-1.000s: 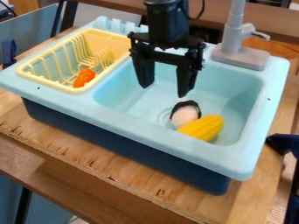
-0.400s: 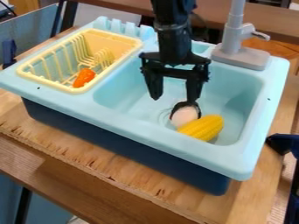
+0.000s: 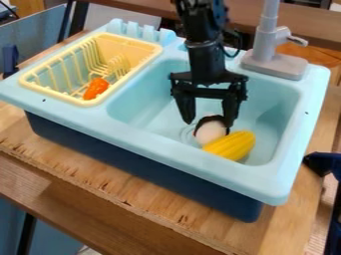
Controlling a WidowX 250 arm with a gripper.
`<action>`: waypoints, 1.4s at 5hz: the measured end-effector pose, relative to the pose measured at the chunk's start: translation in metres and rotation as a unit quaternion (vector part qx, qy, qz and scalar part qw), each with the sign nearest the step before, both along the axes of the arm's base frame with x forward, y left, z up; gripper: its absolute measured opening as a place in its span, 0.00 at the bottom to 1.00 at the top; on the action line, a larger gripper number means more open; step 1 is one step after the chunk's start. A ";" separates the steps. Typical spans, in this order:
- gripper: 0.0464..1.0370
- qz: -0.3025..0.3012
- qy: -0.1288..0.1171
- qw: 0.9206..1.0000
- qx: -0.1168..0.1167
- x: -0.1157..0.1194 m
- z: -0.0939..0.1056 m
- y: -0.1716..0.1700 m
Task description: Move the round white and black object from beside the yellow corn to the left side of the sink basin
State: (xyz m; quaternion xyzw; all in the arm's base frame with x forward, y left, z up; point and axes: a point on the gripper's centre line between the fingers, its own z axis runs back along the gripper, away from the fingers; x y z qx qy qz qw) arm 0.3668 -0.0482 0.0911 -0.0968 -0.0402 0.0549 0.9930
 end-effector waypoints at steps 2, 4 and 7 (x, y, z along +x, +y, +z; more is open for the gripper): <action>0.63 0.030 0.023 0.999 0.011 -0.008 -0.007 0.004; 0.48 0.004 0.043 0.999 0.019 -0.012 0.002 0.006; 0.48 -0.199 0.153 0.965 0.076 -0.003 0.006 0.013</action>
